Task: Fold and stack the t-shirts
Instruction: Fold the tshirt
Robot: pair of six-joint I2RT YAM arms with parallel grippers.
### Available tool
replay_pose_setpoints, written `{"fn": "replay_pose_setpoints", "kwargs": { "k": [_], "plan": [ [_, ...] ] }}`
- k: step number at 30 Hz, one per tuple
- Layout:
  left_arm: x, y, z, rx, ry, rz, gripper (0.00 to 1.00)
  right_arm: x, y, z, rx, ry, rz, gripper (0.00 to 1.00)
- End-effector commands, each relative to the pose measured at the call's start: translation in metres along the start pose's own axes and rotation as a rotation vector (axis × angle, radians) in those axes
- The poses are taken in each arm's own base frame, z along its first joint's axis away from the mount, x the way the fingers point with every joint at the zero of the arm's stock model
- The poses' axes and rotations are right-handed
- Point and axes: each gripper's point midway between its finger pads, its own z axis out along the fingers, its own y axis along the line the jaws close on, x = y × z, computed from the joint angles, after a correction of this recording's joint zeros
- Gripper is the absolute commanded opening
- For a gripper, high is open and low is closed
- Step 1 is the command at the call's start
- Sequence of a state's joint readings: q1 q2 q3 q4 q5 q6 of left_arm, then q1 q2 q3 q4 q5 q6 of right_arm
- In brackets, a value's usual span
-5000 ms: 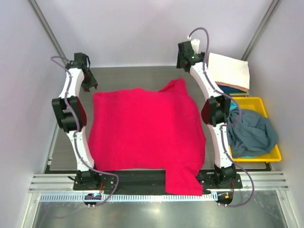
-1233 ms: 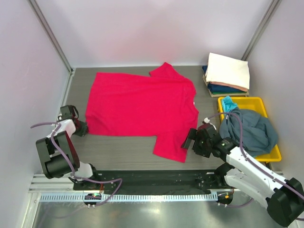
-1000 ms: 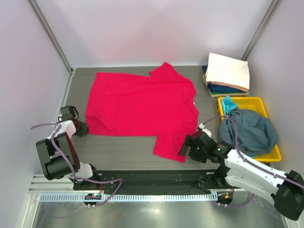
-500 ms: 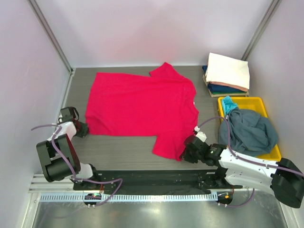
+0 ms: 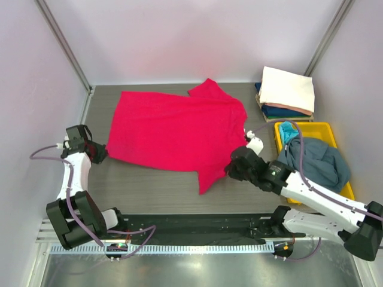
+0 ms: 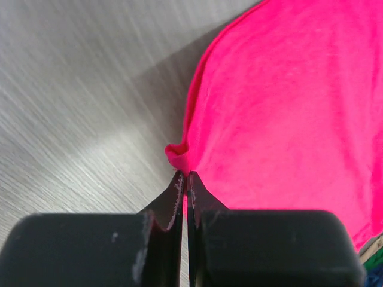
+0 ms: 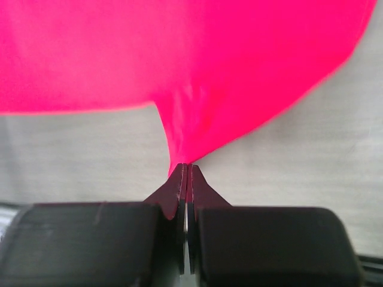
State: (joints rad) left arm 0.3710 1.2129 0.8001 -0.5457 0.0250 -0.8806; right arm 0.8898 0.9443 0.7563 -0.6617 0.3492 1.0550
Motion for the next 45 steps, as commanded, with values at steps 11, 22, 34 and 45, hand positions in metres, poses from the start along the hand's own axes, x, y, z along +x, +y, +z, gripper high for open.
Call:
{"fn": "replay_pose_setpoints", "kwargs": {
  "k": [11,22,34,45],
  "plan": [
    [-0.022,-0.043,0.009,0.007,0.102,0.093,0.0,-0.148,0.037,0.037,0.128,-0.186,-0.117,0.01],
    [-0.033,-0.064,0.054,-0.08,0.15,0.128,0.0,-0.236,0.048,0.087,0.146,-0.203,-0.13,0.01],
    [-0.042,-0.089,0.091,-0.16,0.164,0.191,0.0,-0.29,0.034,0.141,0.17,-0.186,-0.083,0.01],
    [-0.067,-0.145,0.077,-0.142,0.189,0.361,0.62,-0.347,-0.009,0.176,0.262,-0.167,0.018,0.86]
  ]
}}
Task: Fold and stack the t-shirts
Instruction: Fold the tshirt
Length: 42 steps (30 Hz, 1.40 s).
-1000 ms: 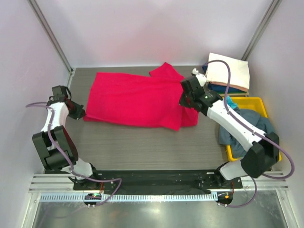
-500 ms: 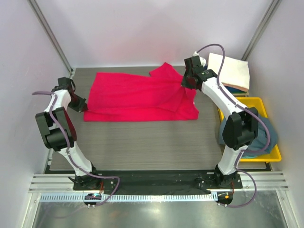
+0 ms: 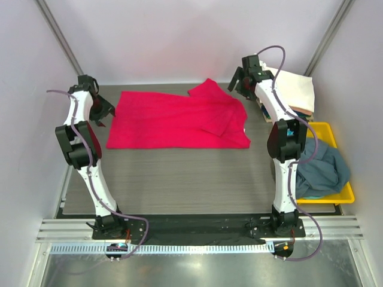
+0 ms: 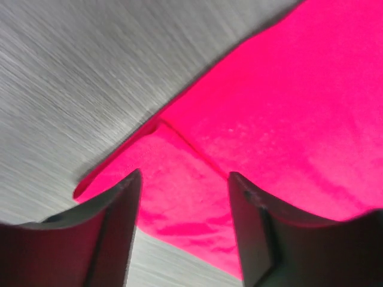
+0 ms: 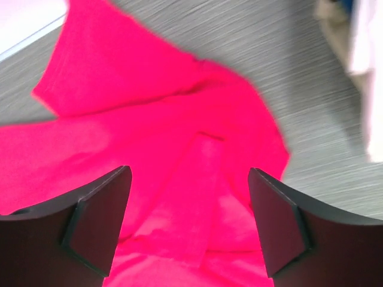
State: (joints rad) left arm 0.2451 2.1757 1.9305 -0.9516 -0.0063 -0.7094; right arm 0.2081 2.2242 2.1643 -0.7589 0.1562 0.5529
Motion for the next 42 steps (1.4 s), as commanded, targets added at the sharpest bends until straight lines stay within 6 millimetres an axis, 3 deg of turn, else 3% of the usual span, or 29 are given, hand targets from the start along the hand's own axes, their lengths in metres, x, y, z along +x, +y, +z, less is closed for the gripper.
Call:
{"fn": "replay_pose_setpoints", "kwargs": {
  "k": [1,2,3,4,5,6,7,8,9,10,11,12,13,14,17,18,26,33,38,42],
  "plan": [
    [-0.003,-0.004,-0.049,0.003,-0.032,0.086,0.65,-0.029,-0.015,-0.031,0.022,-0.029,0.027,0.86],
    [0.008,0.006,-0.045,-0.015,-0.01,0.087,0.67,-0.012,-0.027,-0.031,0.052,0.008,0.022,0.87],
    [0.006,0.008,-0.05,-0.014,-0.045,0.083,0.69,-0.021,-0.022,-0.051,0.018,-0.032,0.028,0.87],
    [0.005,0.01,-0.069,0.009,-0.085,0.077,0.7,-0.017,-0.024,-0.061,0.002,-0.037,0.031,0.87],
    [0.026,0.03,-0.057,-0.029,-0.04,0.067,0.7,0.018,-0.042,-0.052,0.035,0.03,0.033,0.87],
    [0.028,0.03,-0.056,-0.006,-0.059,0.042,0.7,0.009,-0.034,-0.077,-0.032,-0.024,0.049,0.87],
    [0.031,0.037,-0.067,0.018,-0.077,0.015,0.7,0.021,-0.039,-0.079,-0.04,-0.009,0.052,0.87],
    [0.055,0.055,-0.052,-0.007,-0.026,-0.003,0.69,0.053,-0.054,-0.071,-0.02,0.049,0.06,0.87],
    [0.057,0.057,-0.048,0.019,-0.04,-0.022,0.69,0.065,-0.056,-0.076,-0.04,0.07,0.063,0.87],
    [0.058,0.061,-0.056,0.037,-0.068,-0.055,0.69,0.071,-0.057,-0.088,-0.063,0.067,0.071,0.86],
    [0.063,0.067,-0.052,0.035,-0.07,-0.069,0.7,0.102,-0.073,-0.084,-0.038,0.126,0.072,0.86],
    [0.077,0.079,-0.041,0.021,-0.057,-0.082,0.72,0.109,-0.074,-0.084,-0.053,0.124,0.083,0.86],
    [0.079,0.084,-0.039,0.015,-0.063,-0.108,0.72,0.119,-0.072,-0.089,-0.092,0.143,0.089,0.85],
    [0.082,0.087,-0.039,0.02,-0.067,-0.122,0.73,0.139,-0.082,-0.084,-0.077,0.183,0.089,0.85],
    [0.088,0.095,-0.028,0.016,-0.057,-0.165,0.74,0.163,-0.093,-0.077,-0.061,0.228,0.083,0.84],
    [0.088,0.089,-0.026,0.051,-0.052,-0.171,0.74,0.166,-0.095,-0.074,-0.059,0.23,0.084,0.84],
    [0.09,0.101,-0.008,0.032,-0.054,-0.246,0.75,0.177,-0.104,-0.05,-0.039,0.243,0.091,0.8],
    [0.08,0.101,0.002,0.03,-0.107,-0.296,0.75,0.189,-0.114,-0.029,-0.016,0.266,0.097,0.75],
    [0.08,0.097,0.018,0.038,-0.092,-0.322,0.72,0.193,-0.119,-0.02,-0.014,0.276,0.104,0.67],
    [0.08,0.089,0.027,0.026,-0.093,-0.311,0.64,0.196,-0.123,-0.014,-0.007,0.284,0.106,0.56]
  ]
}}
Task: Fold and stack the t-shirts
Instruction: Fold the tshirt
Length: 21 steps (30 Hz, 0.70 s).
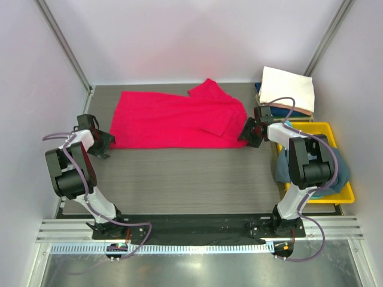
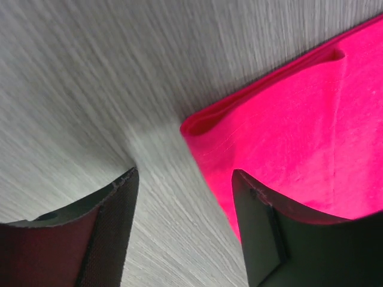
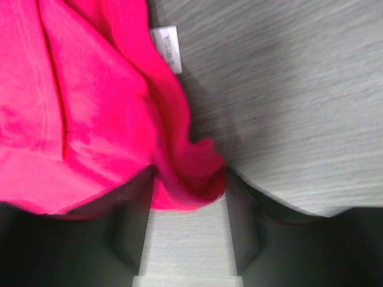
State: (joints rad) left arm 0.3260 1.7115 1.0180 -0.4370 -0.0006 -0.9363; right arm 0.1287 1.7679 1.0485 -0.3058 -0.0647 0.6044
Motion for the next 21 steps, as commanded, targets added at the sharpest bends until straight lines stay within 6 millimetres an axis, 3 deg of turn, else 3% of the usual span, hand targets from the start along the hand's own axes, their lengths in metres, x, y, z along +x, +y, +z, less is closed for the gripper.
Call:
{"fn": "replay_pose_setpoints", "kwargs": {
  "k": [1,2,4,5,8,10,11,13,14,15,16,17,19,20,21],
  "plan": [
    [-0.004,-0.011,0.02,-0.002,-0.033,-0.006,0.58,0.003,-0.01,0.014,0.02,0.013,0.003,0.47],
    [-0.007,-0.012,0.019,0.0,-0.043,-0.008,0.54,0.005,-0.011,0.015,0.021,0.014,0.001,0.47],
    [-0.009,-0.019,0.024,0.008,-0.047,-0.003,0.37,0.003,-0.014,0.016,0.029,0.008,-0.01,0.3],
    [-0.011,-0.023,0.025,0.019,-0.046,-0.003,0.21,0.001,-0.014,0.017,0.035,0.002,-0.013,0.24],
    [-0.019,-0.042,0.025,0.054,-0.055,0.007,0.0,-0.008,-0.01,0.02,0.024,-0.004,-0.01,0.08],
    [-0.024,-0.06,0.018,0.08,-0.058,0.014,0.0,-0.017,0.0,0.019,-0.005,-0.003,-0.006,0.01],
    [-0.037,-0.083,0.001,0.116,-0.076,0.025,0.0,-0.036,0.015,0.011,-0.025,-0.022,-0.008,0.01],
    [-0.047,-0.103,-0.019,0.142,-0.081,0.045,0.0,-0.063,0.037,-0.006,-0.061,-0.058,-0.028,0.01],
    [-0.048,-0.111,-0.036,0.159,-0.058,0.052,0.0,-0.09,0.057,-0.03,-0.087,-0.105,-0.038,0.01],
    [-0.062,-0.127,-0.059,0.199,-0.101,0.061,0.0,-0.106,0.062,-0.044,-0.076,-0.153,-0.049,0.01],
    [-0.07,-0.134,-0.086,0.237,-0.141,0.063,0.0,-0.122,0.071,-0.07,-0.094,-0.213,-0.051,0.01],
    [-0.07,-0.132,-0.099,0.241,-0.144,0.068,0.0,-0.131,0.074,-0.086,-0.096,-0.244,-0.051,0.01],
    [-0.07,-0.119,-0.114,0.219,-0.17,0.08,0.0,-0.134,0.074,-0.112,-0.103,-0.289,-0.046,0.01],
    [-0.068,-0.115,-0.129,0.234,-0.182,0.083,0.0,-0.117,0.062,-0.106,-0.081,-0.257,-0.041,0.01],
    [-0.062,-0.105,-0.129,0.226,-0.178,0.086,0.0,-0.107,0.055,-0.104,-0.07,-0.239,-0.037,0.01]
  ]
}}
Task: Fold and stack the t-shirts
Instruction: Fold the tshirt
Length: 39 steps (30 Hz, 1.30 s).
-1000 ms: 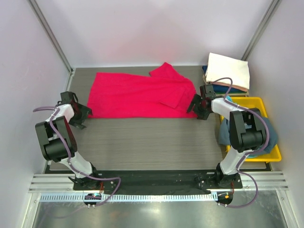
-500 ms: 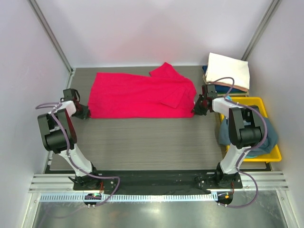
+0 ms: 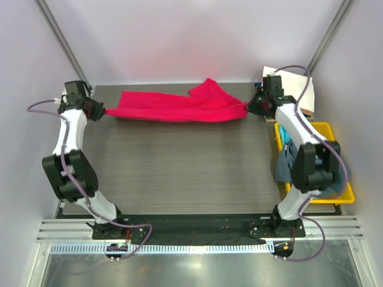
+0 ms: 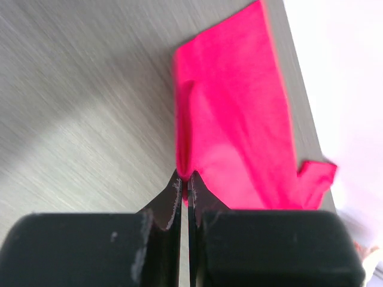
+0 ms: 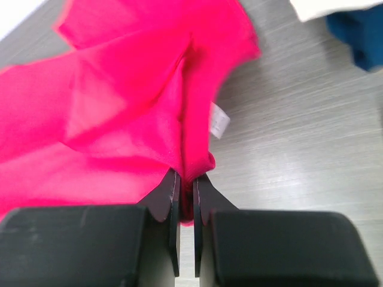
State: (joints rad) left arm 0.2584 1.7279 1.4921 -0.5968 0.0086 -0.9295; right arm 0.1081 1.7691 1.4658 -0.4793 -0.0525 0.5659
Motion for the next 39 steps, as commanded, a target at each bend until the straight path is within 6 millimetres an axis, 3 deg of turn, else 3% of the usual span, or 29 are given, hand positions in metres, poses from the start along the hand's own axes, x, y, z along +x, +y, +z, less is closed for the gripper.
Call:
{"fn": "replay_pose_setpoints", "kwargs": {
  "k": [1,3,4,5,6,7,10,11,16,17,19,20,21,22,23,25,27,28,30,32,33,34,35,36,37,39],
  "plan": [
    [0.017,0.041,-0.038,-0.075,0.014,0.033,0.0,0.031,-0.034,-0.031,0.091,0.037,0.008,0.01],
    [0.03,0.062,-0.046,-0.082,0.016,0.022,0.0,0.053,-0.044,-0.036,0.091,0.054,0.019,0.01],
    [0.053,0.093,-0.038,-0.137,0.065,0.014,0.0,0.065,-0.052,-0.037,0.1,0.07,0.035,0.01],
    [0.054,0.102,-0.043,-0.136,0.052,0.002,0.0,0.089,-0.066,-0.038,0.115,0.102,0.041,0.01],
    [0.065,0.112,-0.044,-0.139,0.084,-0.008,0.0,0.099,-0.073,-0.041,0.124,0.113,0.048,0.01],
    [0.084,0.136,-0.043,-0.184,0.121,-0.017,0.0,0.124,-0.09,-0.041,0.164,0.155,0.06,0.01],
    [0.095,0.161,-0.054,-0.208,0.124,-0.044,0.0,0.14,-0.109,-0.055,0.209,0.137,0.074,0.01],
    [0.105,0.18,-0.056,-0.247,0.146,-0.064,0.0,0.157,-0.122,-0.058,0.24,0.158,0.091,0.01],
    [0.113,0.198,-0.085,-0.265,0.137,-0.095,0.04,0.189,-0.138,-0.079,0.25,0.167,0.165,0.06],
    [0.112,0.201,-0.089,-0.272,0.131,-0.097,0.05,0.193,-0.14,-0.082,0.251,0.167,0.177,0.09],
    [0.115,0.206,-0.101,-0.284,0.126,-0.111,0.12,0.198,-0.14,-0.09,0.234,0.147,0.216,0.29],
    [0.115,0.21,-0.105,-0.291,0.124,-0.124,0.17,0.201,-0.14,-0.095,0.232,0.148,0.226,0.5],
    [0.117,0.211,-0.108,-0.289,0.127,-0.13,0.23,0.201,-0.14,-0.098,0.23,0.142,0.237,0.6],
    [0.119,0.209,-0.114,-0.277,0.133,-0.133,0.41,0.2,-0.138,-0.106,0.219,0.13,0.249,0.66],
    [0.118,0.206,-0.117,-0.26,0.135,-0.13,0.51,0.198,-0.137,-0.11,0.215,0.123,0.248,0.71],
    [0.118,0.195,-0.127,-0.22,0.151,-0.132,0.65,0.183,-0.131,-0.122,0.201,0.077,0.244,0.74],
    [0.112,0.185,-0.135,-0.169,0.138,-0.118,0.68,0.17,-0.122,-0.137,0.172,0.035,0.23,0.74],
    [0.105,0.169,-0.141,-0.106,0.133,-0.101,0.69,0.153,-0.109,-0.147,0.128,-0.002,0.213,0.75],
    [0.097,0.157,-0.147,-0.052,0.124,-0.035,0.71,0.132,-0.091,-0.158,0.058,-0.052,0.179,0.75],
    [0.085,0.141,-0.154,0.005,0.106,0.028,0.73,0.101,-0.058,-0.172,-0.054,-0.096,0.104,0.76],
    [0.083,0.141,-0.152,0.006,0.121,0.099,0.74,0.092,-0.052,-0.165,-0.049,-0.077,0.079,0.76],
    [0.082,0.143,-0.153,-0.011,0.127,0.124,0.77,0.067,-0.034,-0.171,-0.078,-0.112,0.045,0.76],
    [0.083,0.142,-0.153,-0.041,0.124,0.176,0.77,0.057,-0.027,-0.168,-0.081,-0.112,-0.007,0.77],
    [0.079,0.145,-0.15,-0.081,0.102,0.22,0.78,0.052,-0.025,-0.146,-0.043,-0.068,-0.03,0.77],
    [0.079,0.142,-0.148,-0.079,0.093,0.245,0.77,0.028,-0.005,-0.148,-0.078,-0.102,-0.058,0.77],
    [0.085,0.144,-0.142,-0.1,0.096,0.283,0.77,0.009,0.011,-0.128,-0.082,-0.1,-0.116,0.77]
  ]
}}
